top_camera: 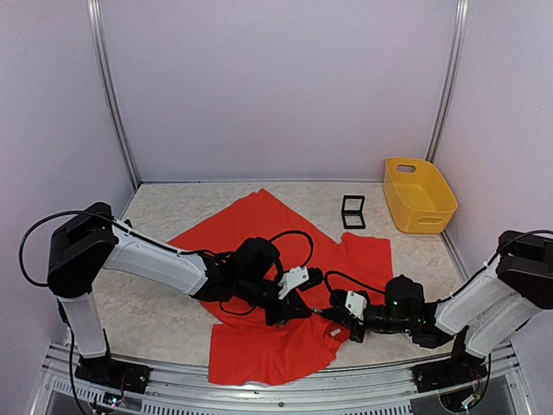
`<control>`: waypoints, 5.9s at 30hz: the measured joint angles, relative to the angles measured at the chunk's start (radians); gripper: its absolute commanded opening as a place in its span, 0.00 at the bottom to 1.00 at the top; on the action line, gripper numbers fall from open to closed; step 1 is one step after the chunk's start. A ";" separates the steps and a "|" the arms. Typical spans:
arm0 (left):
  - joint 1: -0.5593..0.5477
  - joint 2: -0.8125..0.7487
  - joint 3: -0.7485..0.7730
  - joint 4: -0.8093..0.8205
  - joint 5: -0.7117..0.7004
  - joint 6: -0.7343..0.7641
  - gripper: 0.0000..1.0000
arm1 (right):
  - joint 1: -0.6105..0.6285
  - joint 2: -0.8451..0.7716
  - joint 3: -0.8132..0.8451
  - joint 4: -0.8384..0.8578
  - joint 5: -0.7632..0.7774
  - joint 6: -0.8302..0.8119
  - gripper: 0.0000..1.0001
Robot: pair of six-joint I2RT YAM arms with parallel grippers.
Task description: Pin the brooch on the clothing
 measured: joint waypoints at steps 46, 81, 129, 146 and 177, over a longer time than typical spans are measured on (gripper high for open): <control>0.019 -0.099 -0.112 0.058 0.010 0.021 0.04 | -0.021 0.034 0.031 0.105 -0.172 0.079 0.00; -0.002 -0.176 -0.110 0.059 0.015 0.032 0.00 | -0.032 -0.011 0.052 -0.065 -0.252 0.109 0.36; -0.002 -0.196 -0.107 -0.022 -0.010 0.055 0.00 | -0.030 -0.449 -0.009 -0.450 -0.002 0.223 0.64; -0.002 -0.196 -0.102 -0.032 -0.012 0.054 0.00 | -0.011 -0.061 0.143 -0.183 -0.115 0.097 0.66; 0.000 -0.202 -0.102 -0.032 -0.028 0.054 0.00 | -0.008 0.054 0.163 -0.042 -0.116 0.257 0.22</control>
